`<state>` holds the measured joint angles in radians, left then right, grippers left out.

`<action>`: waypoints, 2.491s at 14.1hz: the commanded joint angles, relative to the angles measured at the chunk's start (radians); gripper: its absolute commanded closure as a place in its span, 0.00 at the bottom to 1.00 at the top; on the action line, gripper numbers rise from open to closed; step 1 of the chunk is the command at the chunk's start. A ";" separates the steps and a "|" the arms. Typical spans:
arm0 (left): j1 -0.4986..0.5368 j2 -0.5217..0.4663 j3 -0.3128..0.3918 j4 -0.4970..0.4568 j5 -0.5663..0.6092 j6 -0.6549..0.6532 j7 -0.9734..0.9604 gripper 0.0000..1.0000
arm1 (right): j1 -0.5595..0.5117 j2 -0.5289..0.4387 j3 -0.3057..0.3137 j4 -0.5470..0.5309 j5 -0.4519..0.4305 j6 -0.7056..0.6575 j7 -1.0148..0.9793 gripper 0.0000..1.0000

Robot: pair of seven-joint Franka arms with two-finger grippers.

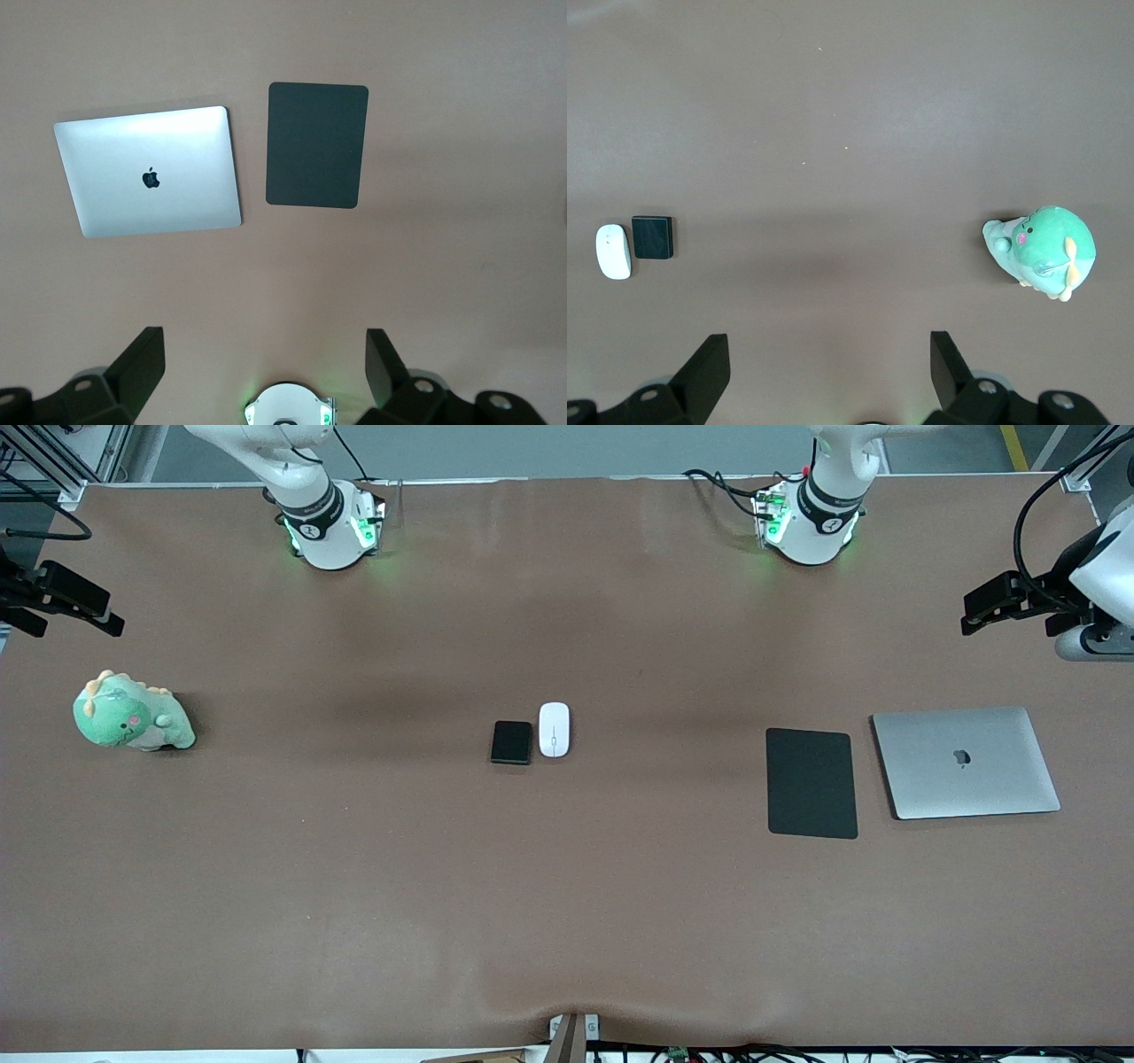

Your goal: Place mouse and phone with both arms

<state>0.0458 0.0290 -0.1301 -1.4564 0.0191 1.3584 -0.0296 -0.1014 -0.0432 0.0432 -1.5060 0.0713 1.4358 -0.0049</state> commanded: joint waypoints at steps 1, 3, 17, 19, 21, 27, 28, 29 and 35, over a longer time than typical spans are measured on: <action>0.008 -0.007 -0.003 0.007 -0.011 -0.004 0.014 0.00 | -0.017 0.009 0.011 0.020 -0.008 -0.008 -0.004 0.00; 0.006 -0.004 -0.003 0.008 -0.011 -0.002 0.013 0.00 | -0.017 0.009 0.011 0.020 -0.008 -0.008 -0.004 0.00; -0.156 0.106 -0.045 0.022 -0.090 0.113 -0.317 0.00 | -0.021 0.009 0.011 0.020 -0.008 -0.009 -0.004 0.00; -0.190 0.129 -0.045 0.022 -0.088 0.134 -0.363 0.00 | -0.021 0.009 0.011 0.020 -0.008 -0.009 -0.004 0.00; -0.219 0.150 -0.045 0.022 -0.088 0.152 -0.401 0.00 | -0.021 0.009 0.011 0.020 -0.008 -0.008 -0.004 0.00; -0.340 0.229 -0.043 0.022 -0.079 0.248 -0.590 0.00 | -0.020 0.009 0.011 0.021 -0.001 -0.008 -0.004 0.00; -0.362 0.239 -0.043 0.022 -0.076 0.267 -0.620 0.00 | -0.020 0.009 0.011 0.021 0.001 -0.008 -0.004 0.00; -0.382 0.252 -0.043 0.021 -0.071 0.278 -0.651 0.00 | -0.020 0.009 0.011 0.021 0.001 -0.008 -0.004 0.00; -0.500 0.353 -0.043 0.021 0.002 0.333 -0.809 0.00 | -0.020 0.040 0.012 0.021 0.002 -0.008 -0.006 0.00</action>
<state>-0.4208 0.3433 -0.1782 -1.4541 -0.0113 1.6676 -0.7849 -0.1030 -0.0301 0.0418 -1.5060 0.0714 1.4356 -0.0049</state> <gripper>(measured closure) 0.000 0.000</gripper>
